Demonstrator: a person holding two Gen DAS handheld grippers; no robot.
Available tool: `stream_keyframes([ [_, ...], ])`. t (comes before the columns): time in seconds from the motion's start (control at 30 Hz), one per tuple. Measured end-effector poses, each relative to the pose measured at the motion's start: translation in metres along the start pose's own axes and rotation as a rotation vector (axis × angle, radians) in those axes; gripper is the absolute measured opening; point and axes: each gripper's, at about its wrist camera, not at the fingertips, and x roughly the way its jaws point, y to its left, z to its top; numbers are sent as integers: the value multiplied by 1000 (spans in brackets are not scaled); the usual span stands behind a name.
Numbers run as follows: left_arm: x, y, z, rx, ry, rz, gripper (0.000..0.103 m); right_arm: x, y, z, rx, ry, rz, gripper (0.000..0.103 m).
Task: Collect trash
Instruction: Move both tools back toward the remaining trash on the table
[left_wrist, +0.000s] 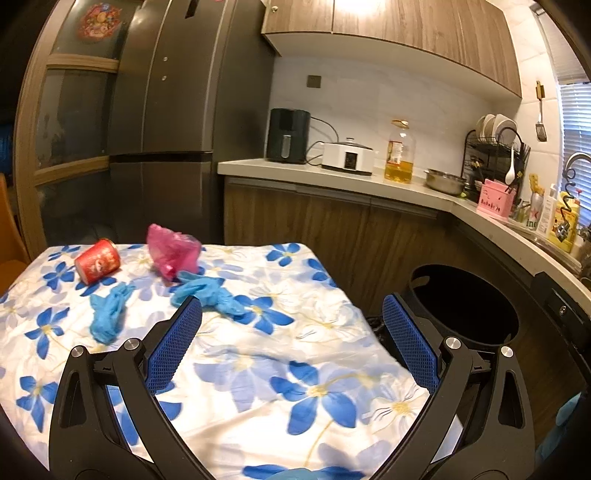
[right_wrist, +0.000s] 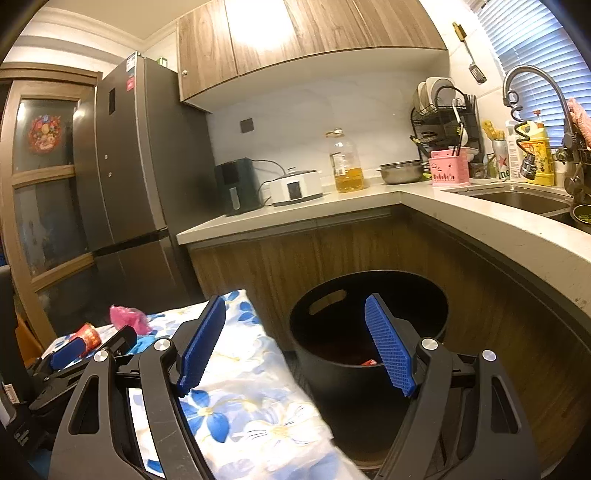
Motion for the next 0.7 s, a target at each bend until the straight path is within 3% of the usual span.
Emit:
stream_keyframes([
  [0.2, -5, 34, -5, -32, -1, 51, 97, 6, 27, -7, -17, 17, 49, 76],
  [0.43, -5, 87, -18, -56, -6, 164, 97, 25, 60, -22, -20, 57, 115, 77],
  [0.7, 15, 147, -26, -93, -8, 262, 97, 53, 106, -37, -53, 84, 184, 77],
])
